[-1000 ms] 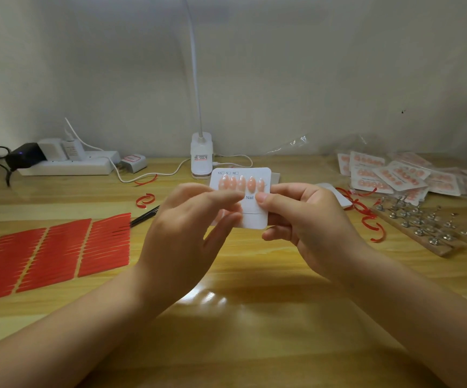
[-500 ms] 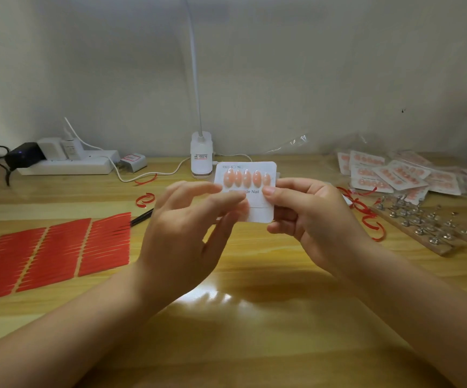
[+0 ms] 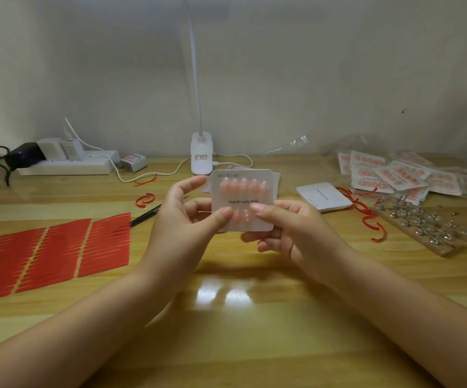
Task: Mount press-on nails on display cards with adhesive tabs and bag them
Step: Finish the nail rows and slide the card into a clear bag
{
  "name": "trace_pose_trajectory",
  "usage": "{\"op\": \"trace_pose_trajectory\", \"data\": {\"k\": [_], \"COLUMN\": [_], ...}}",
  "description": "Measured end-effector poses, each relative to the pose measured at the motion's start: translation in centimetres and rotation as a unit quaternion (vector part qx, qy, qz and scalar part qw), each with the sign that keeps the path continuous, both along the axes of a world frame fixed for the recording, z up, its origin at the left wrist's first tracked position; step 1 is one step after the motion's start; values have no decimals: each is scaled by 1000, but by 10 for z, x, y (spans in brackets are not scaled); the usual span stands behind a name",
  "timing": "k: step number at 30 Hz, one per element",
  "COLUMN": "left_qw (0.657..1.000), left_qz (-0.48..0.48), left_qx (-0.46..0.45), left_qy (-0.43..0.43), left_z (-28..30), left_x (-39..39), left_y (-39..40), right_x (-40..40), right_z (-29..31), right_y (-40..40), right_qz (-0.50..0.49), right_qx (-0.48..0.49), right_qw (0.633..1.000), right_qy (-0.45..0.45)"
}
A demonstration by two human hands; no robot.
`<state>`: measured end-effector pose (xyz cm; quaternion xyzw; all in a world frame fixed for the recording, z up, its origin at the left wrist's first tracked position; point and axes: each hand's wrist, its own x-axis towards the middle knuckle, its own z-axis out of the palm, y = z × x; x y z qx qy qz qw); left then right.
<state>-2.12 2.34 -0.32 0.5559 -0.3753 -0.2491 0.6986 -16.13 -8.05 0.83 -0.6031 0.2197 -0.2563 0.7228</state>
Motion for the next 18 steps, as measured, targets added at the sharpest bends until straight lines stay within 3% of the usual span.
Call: {"op": "trace_pose_trajectory", "data": {"k": [12, 18], "left_qw": [999, 1000], "left_qz": [-19, 2], "left_qx": [22, 23], "left_qy": [18, 18], "left_z": [-14, -15], "left_x": [-4, 0], "left_y": [-2, -3], "right_x": [7, 6], "right_z": [-23, -25], "right_y": [6, 5], "right_qz": [-95, -62], "right_qx": [-158, -85], "right_qw": [982, 994], "right_qy": [42, 4]}}
